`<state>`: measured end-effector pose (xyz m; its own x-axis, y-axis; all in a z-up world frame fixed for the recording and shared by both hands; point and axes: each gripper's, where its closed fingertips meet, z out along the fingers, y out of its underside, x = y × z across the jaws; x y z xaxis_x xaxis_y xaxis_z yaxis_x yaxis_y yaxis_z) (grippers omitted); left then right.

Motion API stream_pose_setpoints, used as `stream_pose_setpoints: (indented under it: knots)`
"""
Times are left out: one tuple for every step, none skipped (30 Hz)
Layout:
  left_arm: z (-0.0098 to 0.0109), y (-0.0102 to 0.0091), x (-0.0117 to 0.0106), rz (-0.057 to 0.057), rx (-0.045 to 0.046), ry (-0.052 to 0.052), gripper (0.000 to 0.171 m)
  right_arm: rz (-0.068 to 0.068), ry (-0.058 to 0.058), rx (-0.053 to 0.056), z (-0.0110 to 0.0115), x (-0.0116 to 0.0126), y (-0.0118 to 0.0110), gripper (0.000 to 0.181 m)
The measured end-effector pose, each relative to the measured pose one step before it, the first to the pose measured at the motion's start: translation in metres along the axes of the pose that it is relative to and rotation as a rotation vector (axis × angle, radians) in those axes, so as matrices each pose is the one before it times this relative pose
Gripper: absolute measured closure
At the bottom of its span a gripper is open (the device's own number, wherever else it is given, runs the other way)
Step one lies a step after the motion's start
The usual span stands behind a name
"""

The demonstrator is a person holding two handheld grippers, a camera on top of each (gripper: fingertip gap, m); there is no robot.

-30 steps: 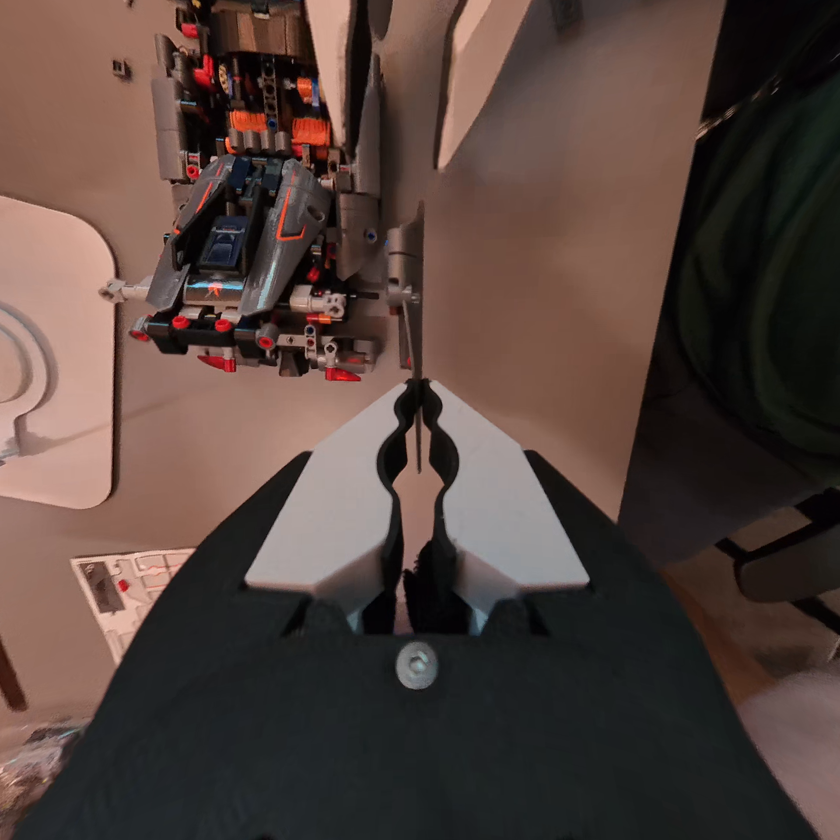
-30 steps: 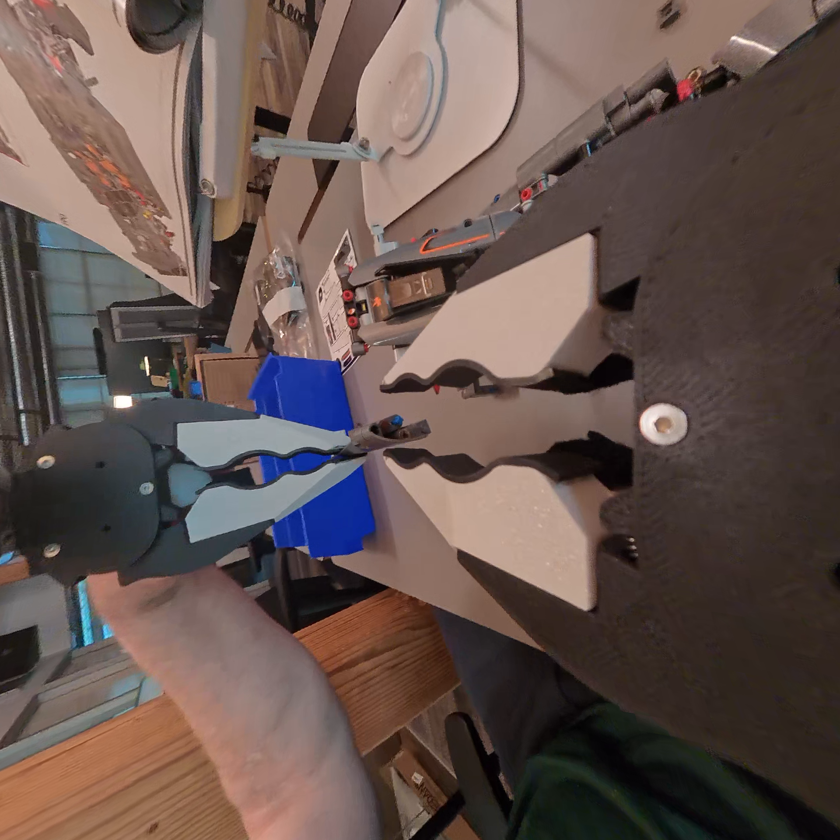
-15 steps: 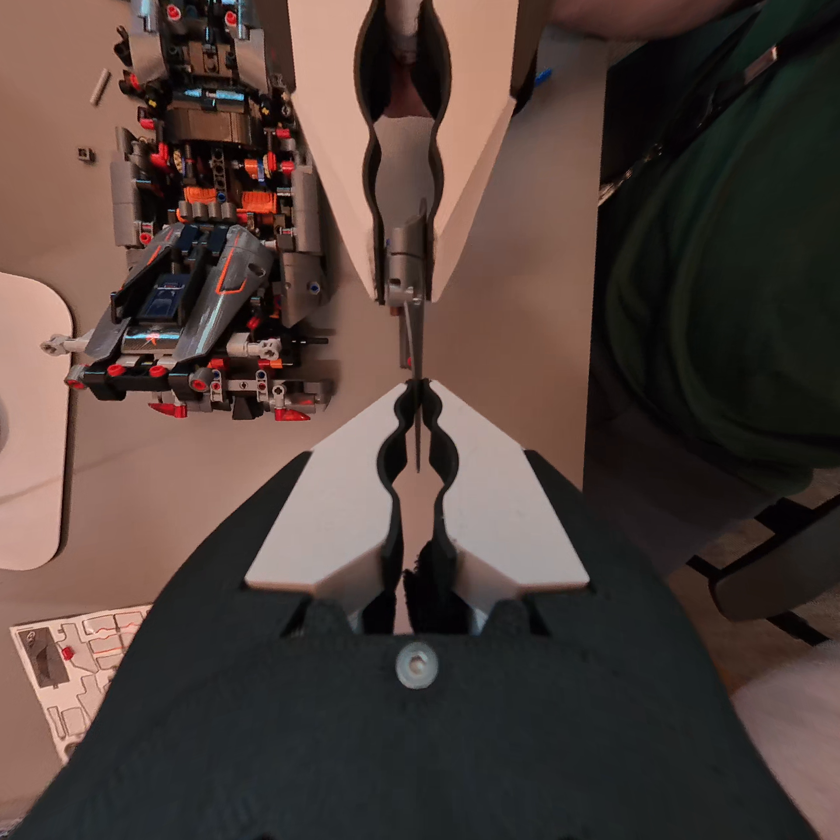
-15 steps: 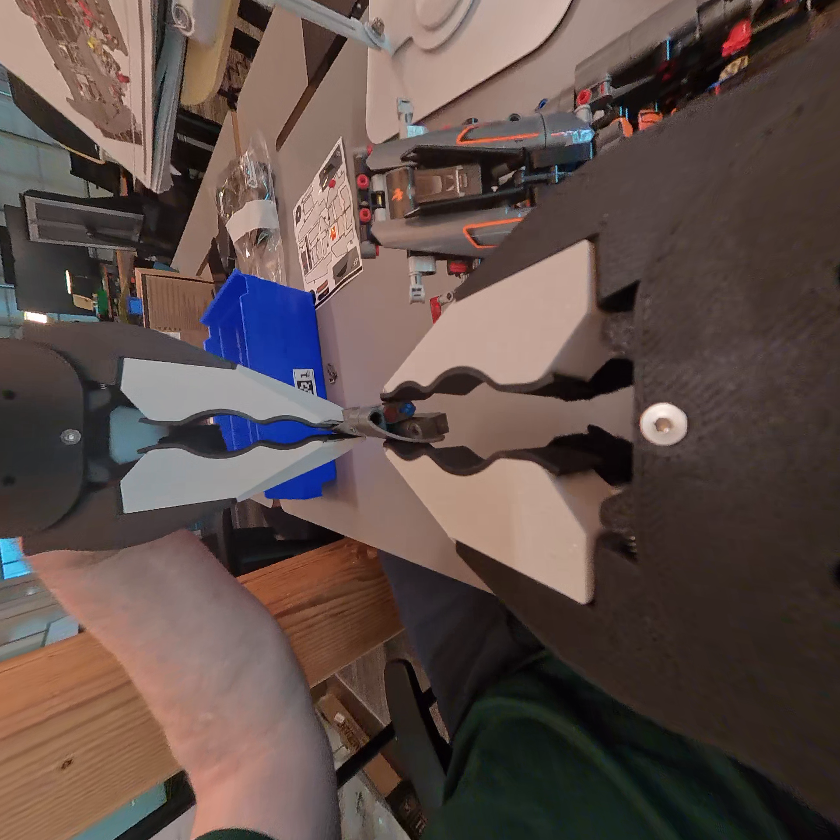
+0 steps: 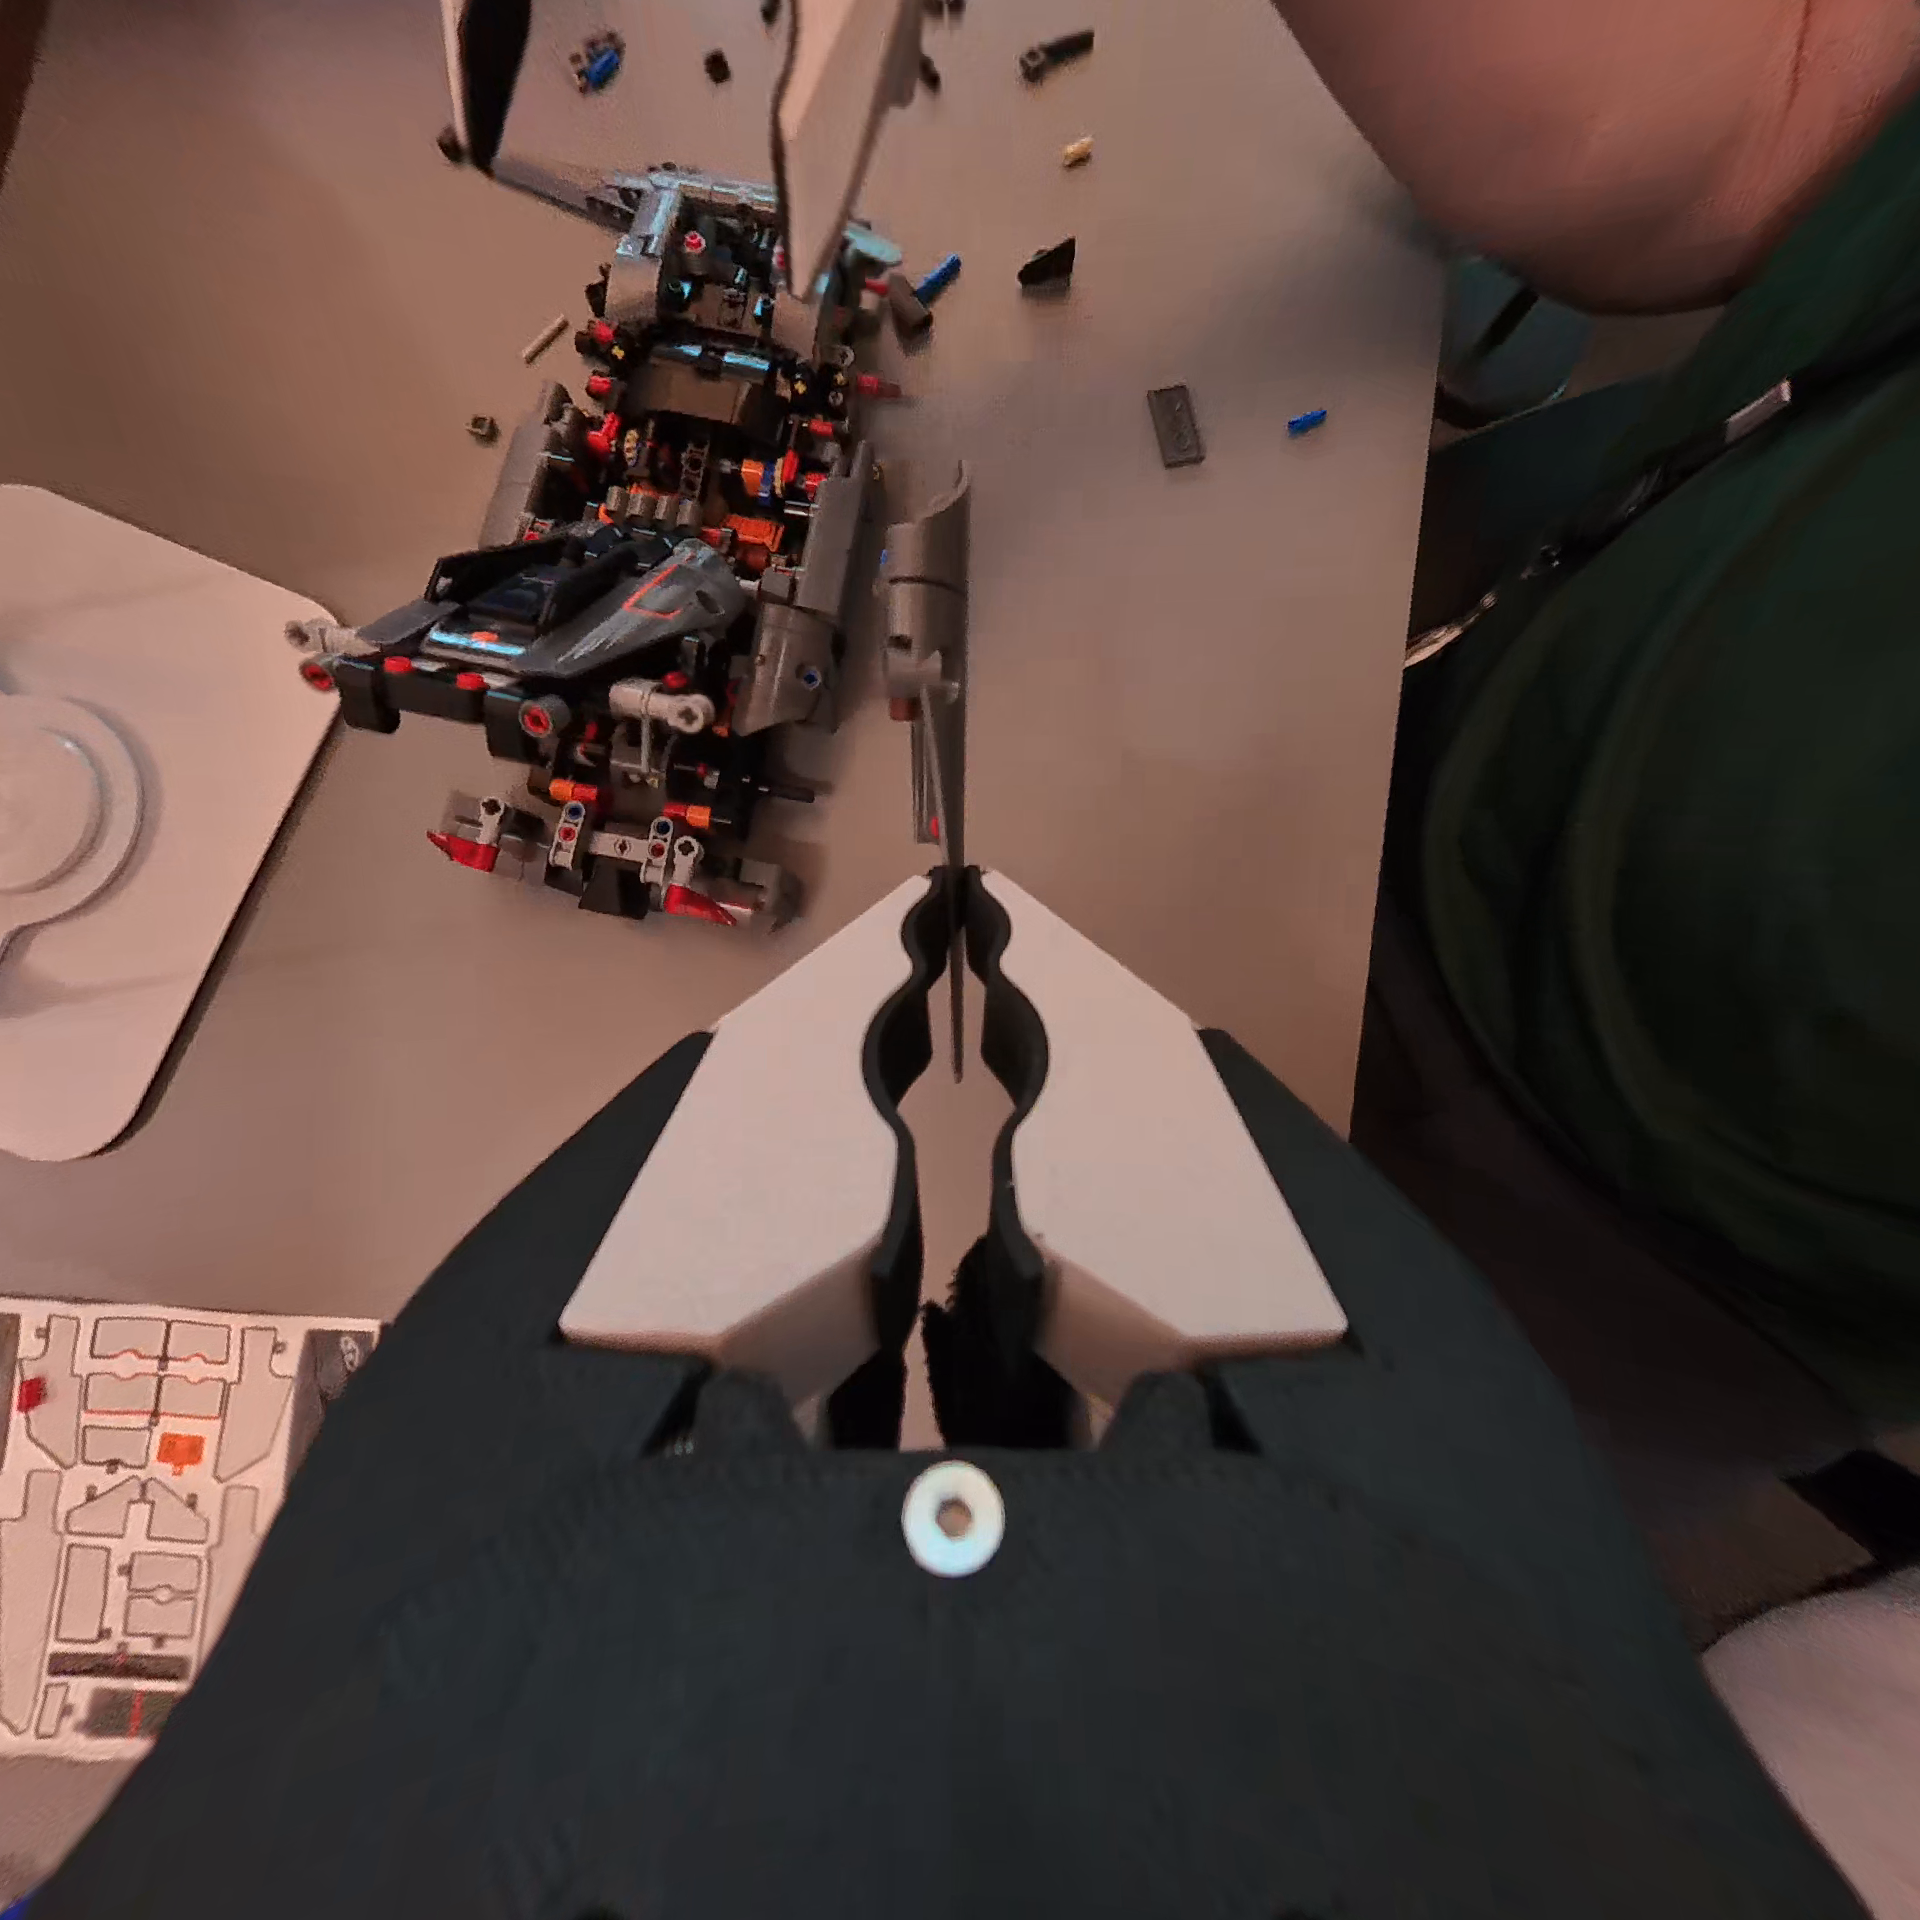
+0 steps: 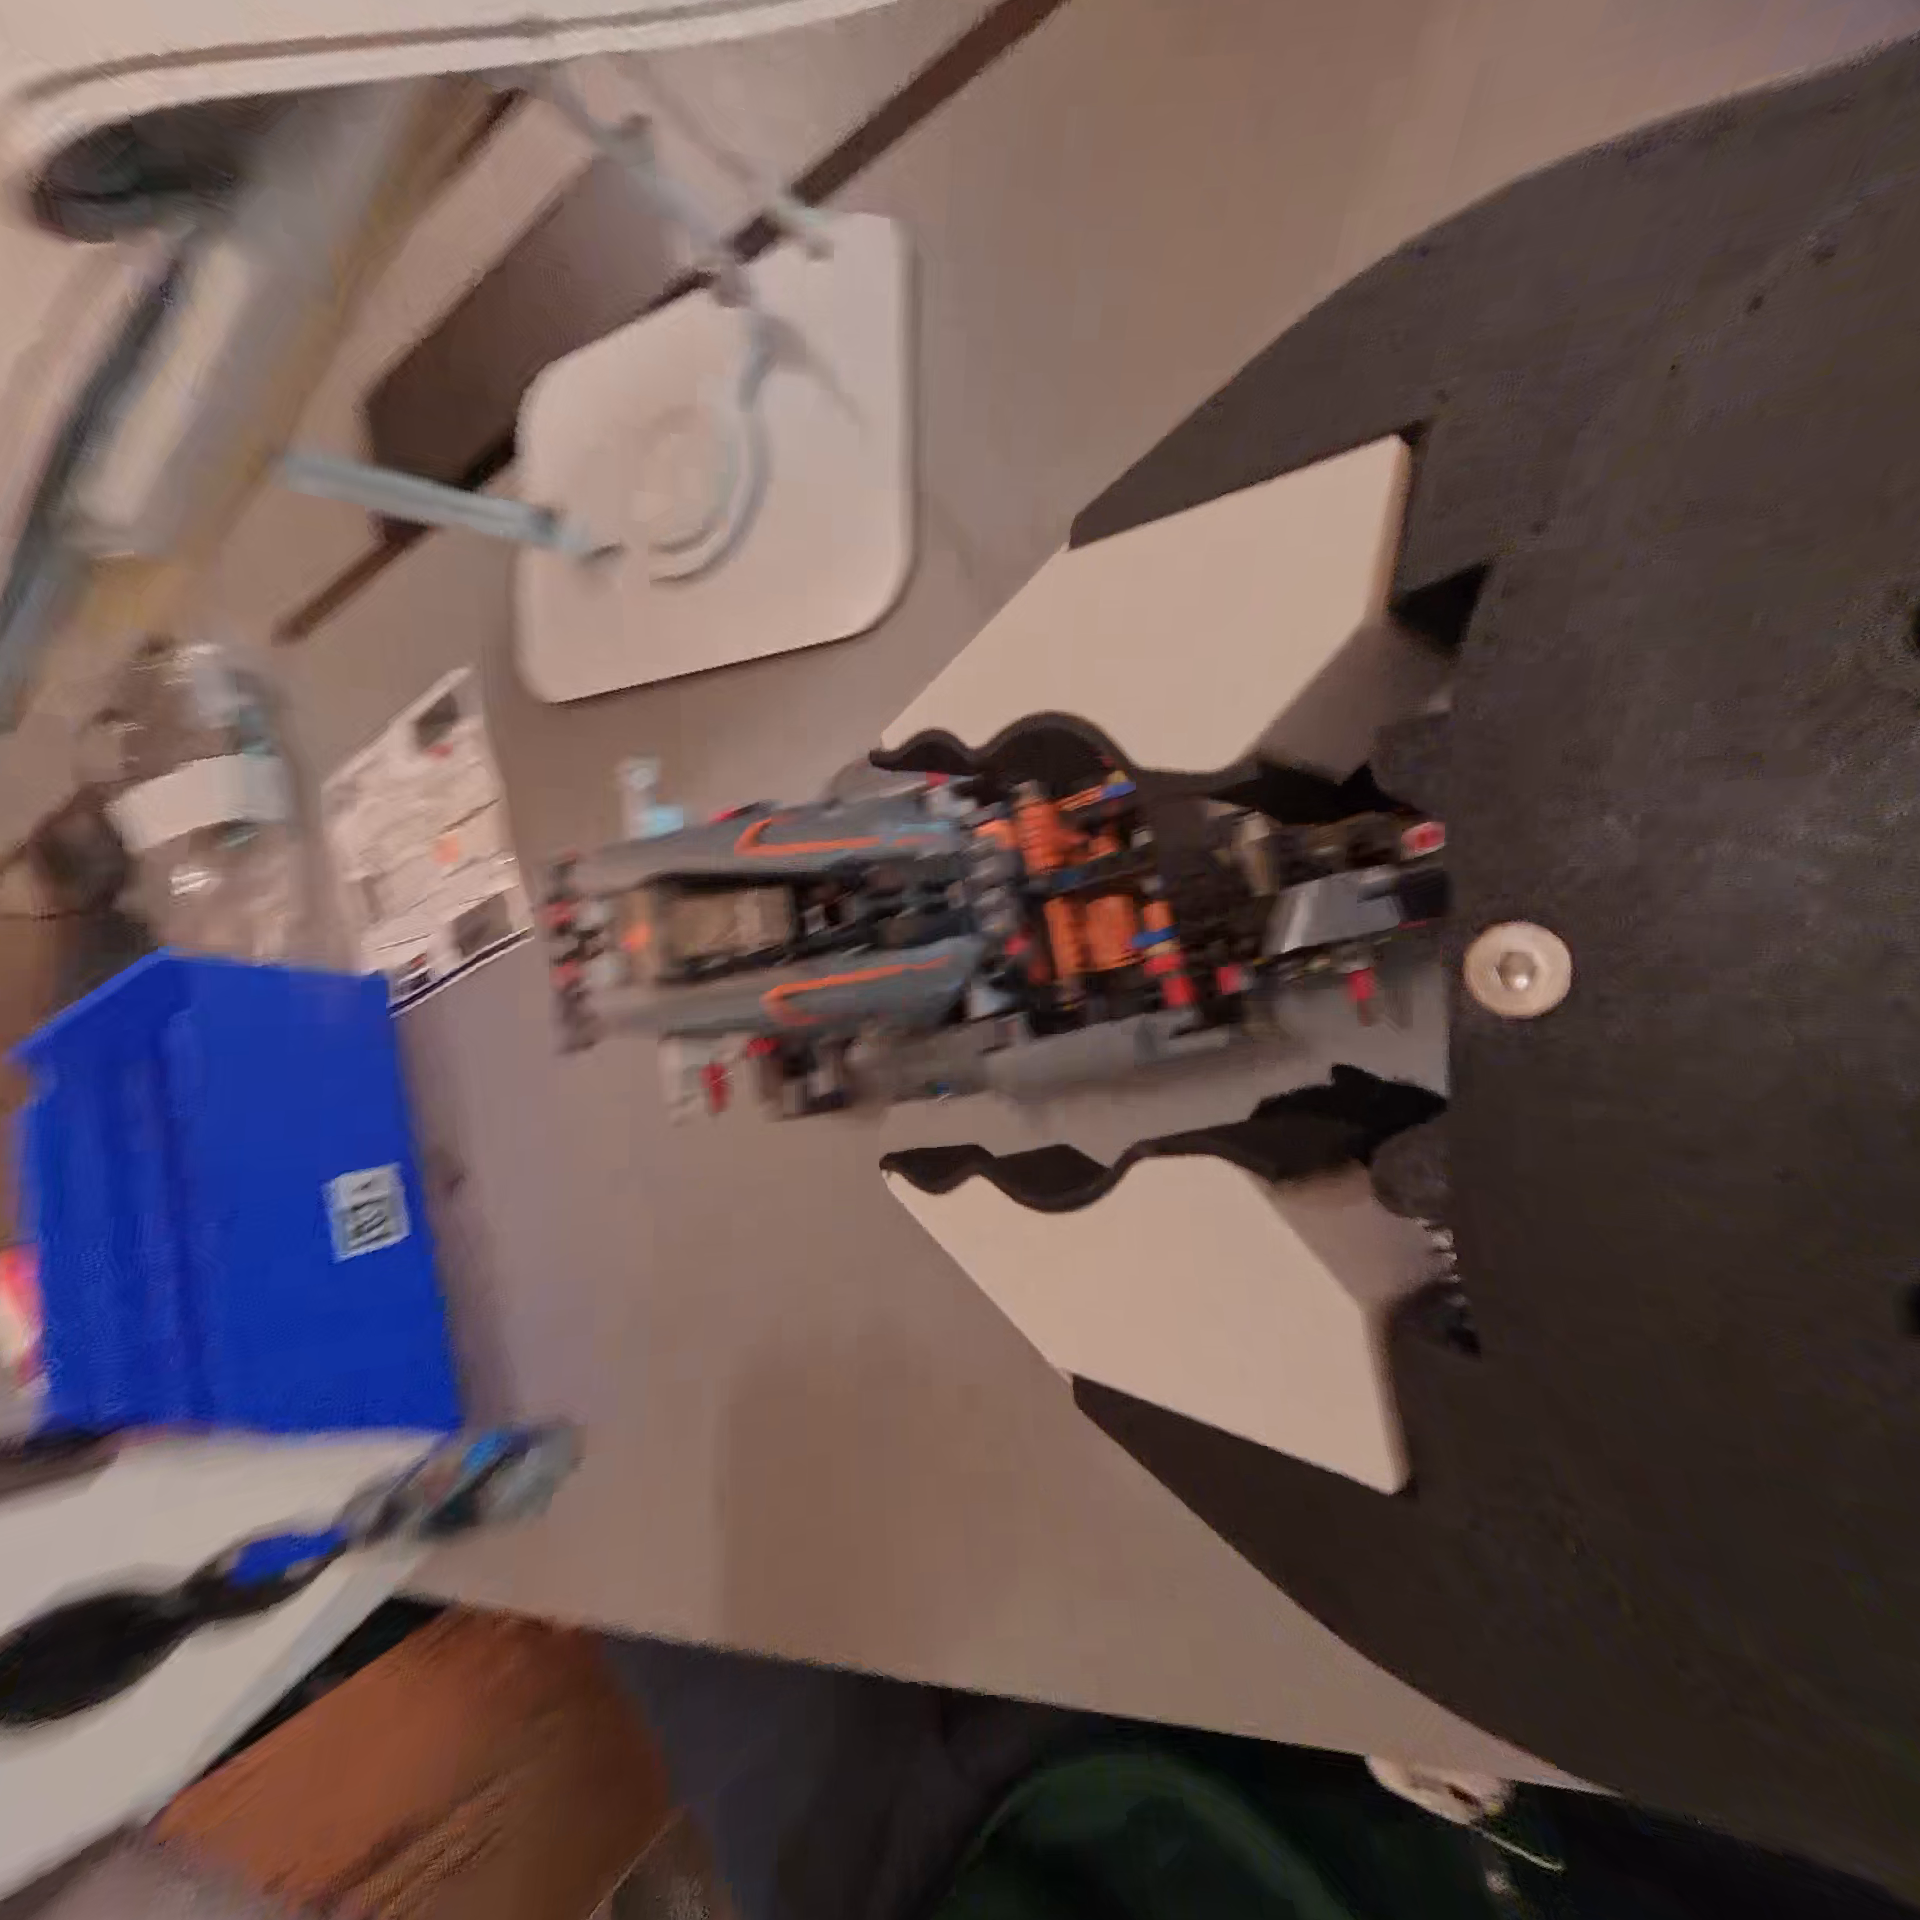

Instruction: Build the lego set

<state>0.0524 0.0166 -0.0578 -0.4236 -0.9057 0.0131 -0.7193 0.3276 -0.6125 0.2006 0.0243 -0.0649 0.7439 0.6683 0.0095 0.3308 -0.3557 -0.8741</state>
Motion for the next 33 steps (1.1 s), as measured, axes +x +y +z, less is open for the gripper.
stream_pose_setpoints:
  knots:
    - [-0.00195, 0.00217, 0.0017, -0.0052, 0.0077, -0.0072, 0.171, 0.0218, 0.0139, -0.0447, -0.00346, 0.011, 0.01269, 0.112]
    - [-0.00187, 0.00149, 0.00184, -0.0018, 0.00558, -0.0068, 0.171, 0.0069, 0.0255, -0.0285, -0.00232, 0.01179, 0.01113, 0.116]
    - [-0.00169, 0.00051, 0.00201, 0.0017, 0.00675, -0.0045, 0.171, 0.0147, 0.0106, -0.0337, -0.0003, 0.00898, 0.01205, 0.115]
    - [-0.00148, 0.00059, 0.00152, 0.002, 0.00243, -0.0056, 0.171, 0.0324, -0.0103, -0.0413, 0.00152, 0.00527, 0.01235, 0.111]
    - [-0.00125, 0.00121, 0.00068, 0.0021, -0.0031, -0.0075, 0.171, 0.0274, -0.0179, -0.0392, 0.00271, 0.00274, 0.01047, 0.11]
    - [-0.00097, 0.00114, 0.00038, 0.0007, -0.00238, -0.0052, 0.171, 0.0012, -0.0099, -0.0362, 0.00377, 0.00186, 0.00866, 0.109]
    - [-0.00063, 0.0009, 0.00035, -0.0017, 0.00058, -0.0021, 0.171, -0.0192, 0.0241, -0.0488, 0.0028, 0.00481, 0.00925, 0.106]
    - [-0.00046, 0.00142, 0.0003, -0.0028, -0.00112, -0.0008, 0.171, -0.0176, 0.0476, -0.0501, 0.00068, 0.00721, 0.00857, 0.108]
    - [-0.00052, 0.00228, 0.00012, -0.0033, -0.00398, -0.0032, 0.171, -0.0022, 0.0185, -0.0333, -0.00052, 0.00358, 0.00637, 0.108]
    - [-0.0006, 0.00229, 0.00019, -0.003, -0.00195, -0.0036, 0.171, 0.0097, 0.0009, -0.0082, -0.00174, 0.00316, 0.00369, 0.106]
    - [-0.00071, 0.00175, 0.00034, -0.0023, 0.00182, -0.002, 0.171, 0.0205, 0.0071, 0.012, -0.00303, 0.0067, 0.00182, 0.105]
    - [-0.0007, 0.001, 0.00022, -0.0022, 0.00682, -0.0017, 0.171, 0.0363, -0.0004, 0.0073, -0.00299, 0.00738, 0.00308, 0.104]
    - [-0.0004, 0.00024, 0.00021, -0.0017, 0.01064, 0.0007, 0.171, 0.0388, -0.021, -0.0049, -0.00163, 0.00478, 0.00473, 0.099]
    - [-0.00003, 0.00018, 0.00006, -0.0012, 0.00882, 0.0015, 0.171, 0.0319, -0.0333, -0.0061, 0.00033, 0.00288, 0.00466, 0.094]
    - [0.00032, 0.0004, -0.00054, -0.0007, 0.00561, -0.0009, 0.171, 0.0211, -0.0548, -0.0013, 0.00241, -0.00063, 0.00337, 0.089]
    - [0.00068, 0.00007, -0.00024, -0.0009, 0.00649, 0.0006, 0.171, 0.0067, -0.0792, -0.0118, 0.00401, -0.00598, 0.00448, 0.081]
    - [0.00086, 0.0, 0.00031, -0.0006, 0.0065, 0.0037, 0.171, -0.003, -0.0344, -0.0248, 0.0045, -0.00212, 0.00476, 0.078]
    - [0.00114, 0.00061, 0.00025, -0.0003, 0.00361, 0.0023, 0.171, -0.0263, -0.004, -0.0349, 0.00477, -0.00084, 0.0051, 0.075]
    - [0.00098, 0.0011, 0.00005, -0.0022, 0.001, 0.0013, 0.171, -0.0461, -0.002, -0.0334, 0.00476, -0.00298, 0.00371, 0.071]
    - [0.00101, 0.00107, 0.00017, -0.0013, 0.00083, 0.0013, 0.171, -0.0552, 0.0269, -0.0103, 0.00369, 0.00077, -0.00055, 0.07]
    - [0.00074, 0.001, 0.00042, -0.0017, 0.00207, 0.0027, 0.171, -0.0426, 0.0258, -0.0064, 0.00301, 0.00107, 0.0001, 0.071]
    - [0.00044, 0.0009, 0.00007, -0.0025, 0.0018, 0.0011, 0.171, -0.0182, -0.0096, -0.026, 0.0032, -0.00288, 0.00348, 0.072]
    - [0.00012, 0.00083, -0.00024, -0.0013, 0.00137, -0.0007, 0.171, -0.0119, -0.0026, -0.0233, 0.00322, -0.00092, 0.00259, 0.074]
    - [-0.00021, 0.0005, -0.00022, -0.0012, 0.00304, -0.0004, 0.171, -0.0132, -0.0027, -0.0125, 0.00298, -0.00133, 0.00131, 0.077]
    - [-0.00019, 0.00044, -0.0003, -0.0015, 0.00364, -0.0004, 0.171, -0.0084, -0.0132, -0.0184, 0.0027, -0.0033, 0.00223, 0.083]
    - [-0.00024, 0.0005, -0.00048, -0.0014, 0.00342, -0.001, 0.171, -0.0085, -0.0131, -0.0147, 0.00163, -0.00324, 0.00098, 0.088]
    - [-0.0001, 0.00085, -0.00052, -0.0015, 0.00234, -0.0013, 0.171, -0.0056, -0.012, 0.0014, 0.00081, -0.00322, -0.00118, 0.094]
    - [-0.00004, 0.00071, -0.00062, -0.0019, 0.00349, -0.0016, 0.171, -0.0047, 0.0058, -0.0008, 0.00019, -0.00062, -0.00009, 0.094]
    - [-0.00001, 0.00041, -0.00061, -0.0034, 0.00527, 0.0, 0.171, -0.0025, 0.006, -0.0002, -0.00082, -0.00015, 0.00006, 0.095]
    - [0.0001, 0.00043, -0.00062, -0.0025, 0.00519, -0.0009, 0.171, 0.0016, 0.002, -0.0018, -0.00036, -0.00036, 0.00016, 0.095]
    - [0.0002, 0.00017, -0.00054, -0.0011, 0.0053, -0.002, 0.171, 0.0057, -0.0004, -0.0045, 0.00007, -0.00055, 0.0002, 0.095]
    - [0.00032, 0.00032, -0.00022, -0.001, 0.00551, -0.0006, 0.171, 0.003, 0.0011, -0.0037, 0.00016, -0.00058, -0.00008, 0.096]
    - [0.00048, 0.00051, 0.00004, -0.0011, 0.00425, 0.0002, 0.171, 0.0004, 0.0037, -0.0012, -0.00022, -0.00061, -0.00037, 0.096]
